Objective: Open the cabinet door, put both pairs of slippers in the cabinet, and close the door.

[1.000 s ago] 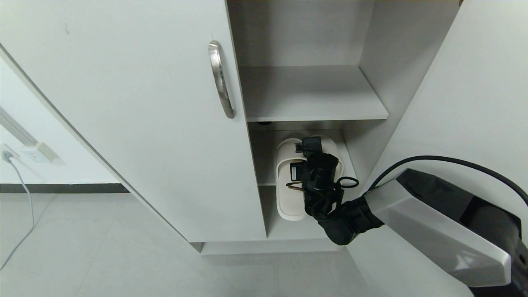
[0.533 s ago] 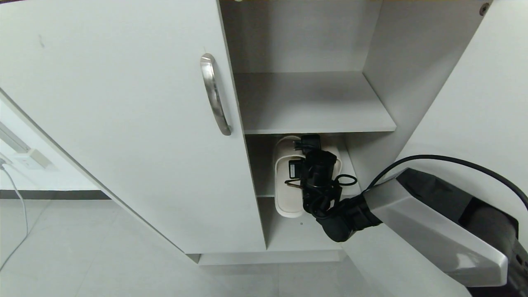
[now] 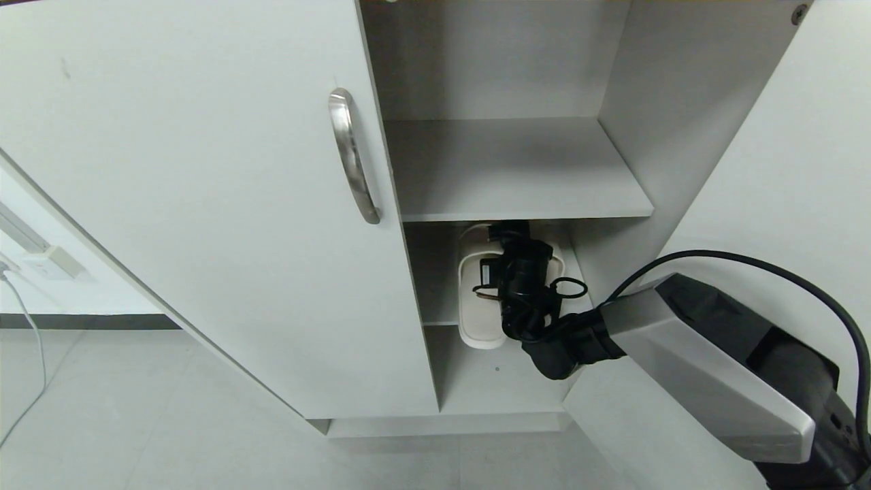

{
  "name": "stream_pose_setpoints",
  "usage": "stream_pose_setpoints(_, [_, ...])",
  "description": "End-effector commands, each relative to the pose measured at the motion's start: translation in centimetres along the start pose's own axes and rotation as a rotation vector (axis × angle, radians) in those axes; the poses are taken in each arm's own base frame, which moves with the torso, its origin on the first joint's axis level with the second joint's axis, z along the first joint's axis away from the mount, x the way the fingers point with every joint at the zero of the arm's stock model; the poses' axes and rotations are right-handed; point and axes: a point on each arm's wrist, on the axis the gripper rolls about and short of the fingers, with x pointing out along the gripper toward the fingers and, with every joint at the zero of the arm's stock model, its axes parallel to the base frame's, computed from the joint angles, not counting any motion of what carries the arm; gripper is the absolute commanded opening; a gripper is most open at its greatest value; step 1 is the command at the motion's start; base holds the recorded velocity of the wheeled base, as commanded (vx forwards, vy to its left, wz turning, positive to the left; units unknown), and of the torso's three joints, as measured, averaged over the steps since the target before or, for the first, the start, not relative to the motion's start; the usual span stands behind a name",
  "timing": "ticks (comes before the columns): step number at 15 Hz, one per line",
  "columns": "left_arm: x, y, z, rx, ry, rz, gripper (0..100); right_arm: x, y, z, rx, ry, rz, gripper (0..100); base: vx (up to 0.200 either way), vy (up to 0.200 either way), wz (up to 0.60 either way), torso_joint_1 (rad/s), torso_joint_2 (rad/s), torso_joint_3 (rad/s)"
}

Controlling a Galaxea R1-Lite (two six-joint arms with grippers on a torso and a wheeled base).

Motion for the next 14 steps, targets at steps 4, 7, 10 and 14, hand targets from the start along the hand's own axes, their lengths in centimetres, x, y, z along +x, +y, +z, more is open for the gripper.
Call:
stream_pose_setpoints(4, [0.0, 0.0, 0.0, 0.000, 0.001, 0.001, 0, 0.8, 0.3, 0.5, 0.027, 0.009, 0.044, 0, 0.000, 0.000, 0.00, 0.000, 0.00, 0.000])
stream_pose_setpoints(7, [0.0, 0.0, 0.0, 0.000, 0.001, -0.001, 0, 1.4, -0.1, 0.4, 0.023, 0.008, 0.041, 0, 0.000, 0.000, 0.00, 0.000, 0.00, 0.000])
stream_pose_setpoints(10, [0.0, 0.0, 0.0, 0.000, 0.001, -0.001, 0, 1.7, -0.2, 0.1, 0.018, 0.011, 0.037, 0, 0.000, 0.000, 0.00, 0.000, 0.00, 0.000])
stream_pose_setpoints(14, [0.0, 0.0, 0.0, 0.000, 0.001, 0.001, 0, 1.7, -0.2, -0.1, 0.007, 0.019, 0.037, 0, 0.000, 0.000, 0.00, 0.000, 0.00, 0.000])
